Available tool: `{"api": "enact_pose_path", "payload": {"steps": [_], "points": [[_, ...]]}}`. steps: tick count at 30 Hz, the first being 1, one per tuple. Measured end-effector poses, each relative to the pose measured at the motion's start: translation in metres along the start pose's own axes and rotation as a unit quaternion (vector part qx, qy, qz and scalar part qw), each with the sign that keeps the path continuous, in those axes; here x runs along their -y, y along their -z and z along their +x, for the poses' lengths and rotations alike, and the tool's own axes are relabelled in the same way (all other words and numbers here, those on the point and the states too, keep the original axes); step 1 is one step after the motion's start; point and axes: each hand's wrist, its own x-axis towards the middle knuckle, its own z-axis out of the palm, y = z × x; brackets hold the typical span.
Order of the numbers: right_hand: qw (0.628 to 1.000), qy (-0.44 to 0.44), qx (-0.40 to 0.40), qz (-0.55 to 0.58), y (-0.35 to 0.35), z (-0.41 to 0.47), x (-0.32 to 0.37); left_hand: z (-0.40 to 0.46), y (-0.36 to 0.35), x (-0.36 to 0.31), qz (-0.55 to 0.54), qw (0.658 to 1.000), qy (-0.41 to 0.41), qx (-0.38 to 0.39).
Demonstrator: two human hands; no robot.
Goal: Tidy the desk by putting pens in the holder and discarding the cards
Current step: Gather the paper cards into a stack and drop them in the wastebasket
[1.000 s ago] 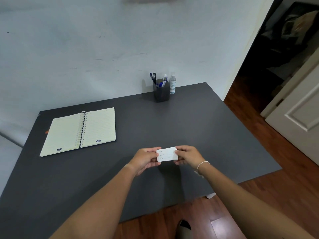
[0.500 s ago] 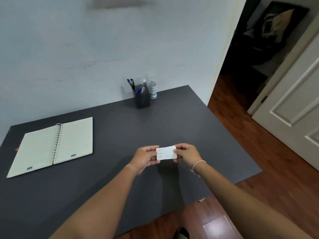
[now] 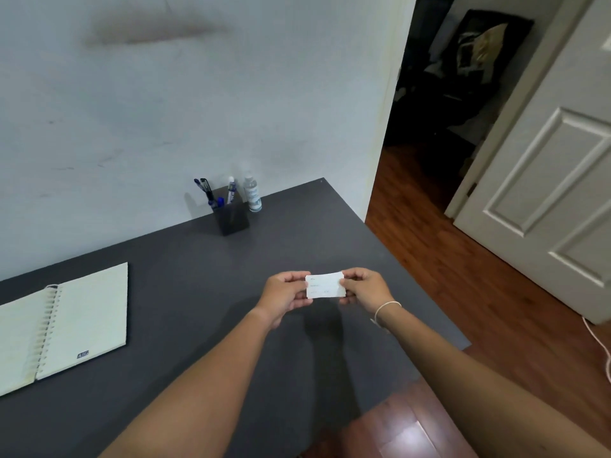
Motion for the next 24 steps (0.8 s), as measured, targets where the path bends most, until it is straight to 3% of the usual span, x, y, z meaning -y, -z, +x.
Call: {"api": "enact_pose_path", "payload": {"steps": [12,24], "points": [[0.991,-0.027,-0.125,0.046,0.047,0.011,-0.001,0.056,-0.052,-0.005,0.042,0.992,0.025,0.115],[0.987,-0.011,-0.138,0.08,0.117,0.07,-0.001,0.107,-0.131,-0.02,0.09,0.99,0.023,0.109]]}}
